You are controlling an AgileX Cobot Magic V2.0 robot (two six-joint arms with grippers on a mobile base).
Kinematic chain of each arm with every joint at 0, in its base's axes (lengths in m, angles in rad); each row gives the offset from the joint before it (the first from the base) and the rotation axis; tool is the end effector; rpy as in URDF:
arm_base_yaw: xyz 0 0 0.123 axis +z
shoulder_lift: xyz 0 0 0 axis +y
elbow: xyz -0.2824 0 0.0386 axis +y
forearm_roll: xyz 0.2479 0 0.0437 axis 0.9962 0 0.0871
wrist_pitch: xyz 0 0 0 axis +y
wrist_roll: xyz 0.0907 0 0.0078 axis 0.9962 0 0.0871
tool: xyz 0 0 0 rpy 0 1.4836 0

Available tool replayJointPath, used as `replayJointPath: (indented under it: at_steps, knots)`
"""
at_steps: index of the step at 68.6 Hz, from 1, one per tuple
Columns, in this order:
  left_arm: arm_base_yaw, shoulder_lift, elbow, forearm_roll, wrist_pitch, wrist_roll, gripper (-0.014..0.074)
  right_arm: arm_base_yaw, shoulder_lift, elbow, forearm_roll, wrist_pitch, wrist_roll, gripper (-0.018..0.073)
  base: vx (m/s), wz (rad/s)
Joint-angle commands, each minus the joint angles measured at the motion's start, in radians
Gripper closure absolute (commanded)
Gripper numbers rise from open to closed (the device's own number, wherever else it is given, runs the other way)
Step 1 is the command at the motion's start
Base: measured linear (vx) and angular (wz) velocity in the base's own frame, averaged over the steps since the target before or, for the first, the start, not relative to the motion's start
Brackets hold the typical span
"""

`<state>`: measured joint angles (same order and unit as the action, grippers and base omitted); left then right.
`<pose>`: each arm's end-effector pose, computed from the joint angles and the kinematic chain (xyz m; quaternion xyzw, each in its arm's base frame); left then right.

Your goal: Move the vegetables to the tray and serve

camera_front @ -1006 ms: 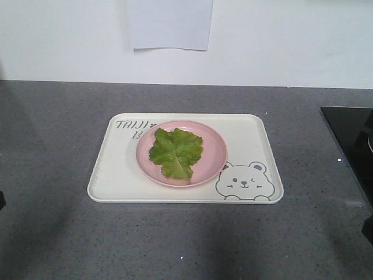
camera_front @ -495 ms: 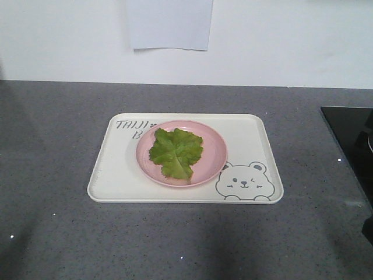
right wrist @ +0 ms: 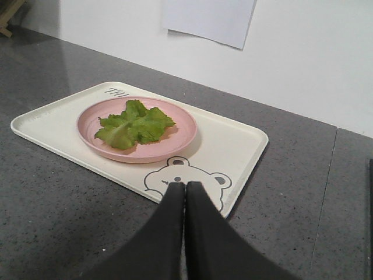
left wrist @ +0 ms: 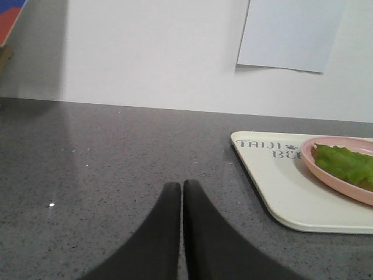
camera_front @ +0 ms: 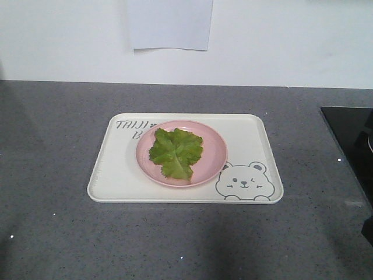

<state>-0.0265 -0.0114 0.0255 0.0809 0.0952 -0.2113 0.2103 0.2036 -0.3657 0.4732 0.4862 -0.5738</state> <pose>0.0567 -0.0008 0.1965 -0.0399 0.7137 -0.0522 0.6974 0.0508 0.0307 0.2841 -0.2040 0.7422 0.1020 0.6302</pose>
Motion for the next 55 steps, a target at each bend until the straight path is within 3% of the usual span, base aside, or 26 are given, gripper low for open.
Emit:
replayJointPath:
  at_steps: [1,55]
  knots:
    - [0.000,-0.014,0.025,0.000,-0.078,-0.012,0.0602,-0.004,0.009,-0.024,0.013,-0.065,0.000,0.0562,0.00,0.00]
    - [0.000,-0.014,0.025,0.000,-0.077,-0.012,0.0602,-0.004,0.009,-0.023,0.013,-0.065,0.000,0.0562,0.00,0.00]
